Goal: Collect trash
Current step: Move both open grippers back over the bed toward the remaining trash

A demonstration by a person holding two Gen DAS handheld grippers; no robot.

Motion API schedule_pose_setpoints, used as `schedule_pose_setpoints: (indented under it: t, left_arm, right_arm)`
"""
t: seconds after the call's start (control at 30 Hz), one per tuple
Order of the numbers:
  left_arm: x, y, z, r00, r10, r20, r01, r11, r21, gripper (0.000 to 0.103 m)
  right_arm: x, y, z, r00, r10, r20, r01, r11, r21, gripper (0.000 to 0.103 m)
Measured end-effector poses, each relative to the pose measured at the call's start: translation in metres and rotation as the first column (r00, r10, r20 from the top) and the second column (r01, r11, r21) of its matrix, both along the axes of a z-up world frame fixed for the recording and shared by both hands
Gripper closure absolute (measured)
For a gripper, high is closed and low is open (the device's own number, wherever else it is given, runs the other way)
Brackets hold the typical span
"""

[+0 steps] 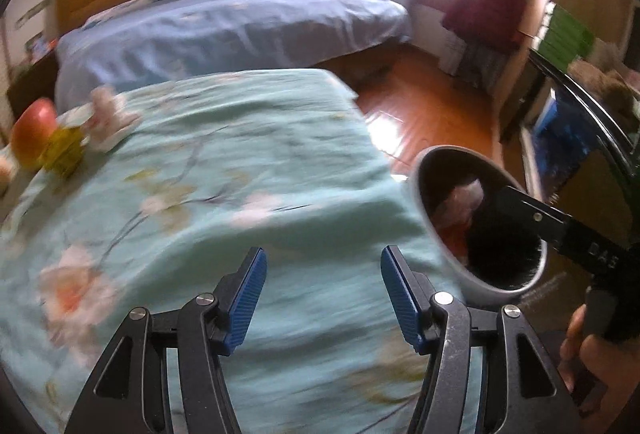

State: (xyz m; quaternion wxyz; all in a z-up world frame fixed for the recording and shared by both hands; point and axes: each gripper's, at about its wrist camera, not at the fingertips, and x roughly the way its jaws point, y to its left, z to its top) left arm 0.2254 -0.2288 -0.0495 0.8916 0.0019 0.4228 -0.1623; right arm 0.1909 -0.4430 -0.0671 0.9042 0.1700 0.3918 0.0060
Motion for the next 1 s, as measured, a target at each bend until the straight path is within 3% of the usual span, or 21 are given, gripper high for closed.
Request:
schedule_pose_setpoints:
  t: [0.4, 1.0]
  left_arm:
    - [-0.013, 0.089, 0.002, 0.982, 0.187, -0.004, -0.187, 0.982, -0.008, 0.044]
    - [0.009, 0.164, -0.005, 0.935, 0.355, -0.003, -0.355, 0.935, 0.013, 0.044]
  right_arm:
    - [0.02, 0.095, -0.003, 0.981, 0.192, 0.0, -0.192, 0.981, -0.002, 0.021]
    - [0.065, 0.192, -0.005, 0.924, 0.383, -0.006, -0.383, 0.924, -0.016, 0.016]
